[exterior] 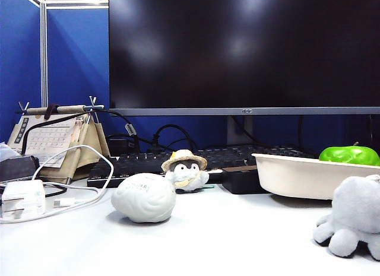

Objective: Place the tilting octopus upright.

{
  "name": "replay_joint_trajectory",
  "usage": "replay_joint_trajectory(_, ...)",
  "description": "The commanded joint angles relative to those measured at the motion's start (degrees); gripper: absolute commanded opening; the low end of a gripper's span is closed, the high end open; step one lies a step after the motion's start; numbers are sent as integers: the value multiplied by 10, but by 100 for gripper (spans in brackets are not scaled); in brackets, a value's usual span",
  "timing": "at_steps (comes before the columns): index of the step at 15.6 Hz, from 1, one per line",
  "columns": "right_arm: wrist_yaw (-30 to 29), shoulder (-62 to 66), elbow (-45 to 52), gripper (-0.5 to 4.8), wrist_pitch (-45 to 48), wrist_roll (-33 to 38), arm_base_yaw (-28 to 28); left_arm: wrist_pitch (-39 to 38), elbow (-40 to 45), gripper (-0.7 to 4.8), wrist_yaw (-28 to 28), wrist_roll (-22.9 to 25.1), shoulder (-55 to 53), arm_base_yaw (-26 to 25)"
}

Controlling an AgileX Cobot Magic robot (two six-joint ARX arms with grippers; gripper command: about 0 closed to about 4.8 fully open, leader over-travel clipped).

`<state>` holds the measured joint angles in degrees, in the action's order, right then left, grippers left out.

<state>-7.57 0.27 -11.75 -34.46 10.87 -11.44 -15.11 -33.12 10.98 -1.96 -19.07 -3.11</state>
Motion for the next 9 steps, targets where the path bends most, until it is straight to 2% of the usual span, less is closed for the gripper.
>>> replay_joint_trajectory(1,0,-2,-3,26,7,0,0,-5,55,18,-13,-1,18,-3)
replay_joint_trajectory(5,0,-2,-3,26,8,0,0,50,163,18,-14,-26,81,-3)
replay_joint_trajectory(9,0,-2,-3,26,8,0,0,54,189,18,-49,-30,104,-3)
